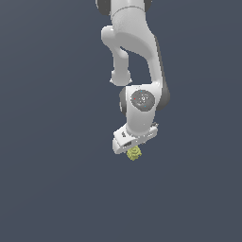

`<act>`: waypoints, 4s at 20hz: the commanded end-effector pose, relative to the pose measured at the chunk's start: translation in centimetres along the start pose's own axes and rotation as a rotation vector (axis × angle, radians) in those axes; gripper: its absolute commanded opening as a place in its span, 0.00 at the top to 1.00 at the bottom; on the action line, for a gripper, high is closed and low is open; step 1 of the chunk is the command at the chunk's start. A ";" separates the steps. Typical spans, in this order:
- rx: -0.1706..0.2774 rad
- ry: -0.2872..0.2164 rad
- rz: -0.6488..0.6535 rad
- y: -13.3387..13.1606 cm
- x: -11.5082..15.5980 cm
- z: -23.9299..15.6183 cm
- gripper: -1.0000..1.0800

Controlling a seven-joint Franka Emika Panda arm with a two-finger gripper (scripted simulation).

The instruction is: Pick up the object and move it to a goal position.

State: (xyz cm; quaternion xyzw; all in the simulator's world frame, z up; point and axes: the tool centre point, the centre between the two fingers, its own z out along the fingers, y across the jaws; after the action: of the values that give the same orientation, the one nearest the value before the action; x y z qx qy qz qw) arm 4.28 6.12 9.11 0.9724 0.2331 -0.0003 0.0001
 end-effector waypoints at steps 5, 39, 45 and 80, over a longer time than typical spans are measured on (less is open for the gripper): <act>0.000 0.000 -0.002 0.0 0.0 1.9 0.04; 0.000 0.001 -0.006 -1.9 0.6 -0.5 1.00; -0.001 0.000 -0.006 -4.0 1.3 -6.6 1.00; 0.000 0.001 -0.005 -13.8 5.6 -37.4 1.00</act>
State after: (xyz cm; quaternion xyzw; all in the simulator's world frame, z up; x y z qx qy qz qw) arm 2.96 20.82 45.98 0.9718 0.2359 0.0004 -0.0001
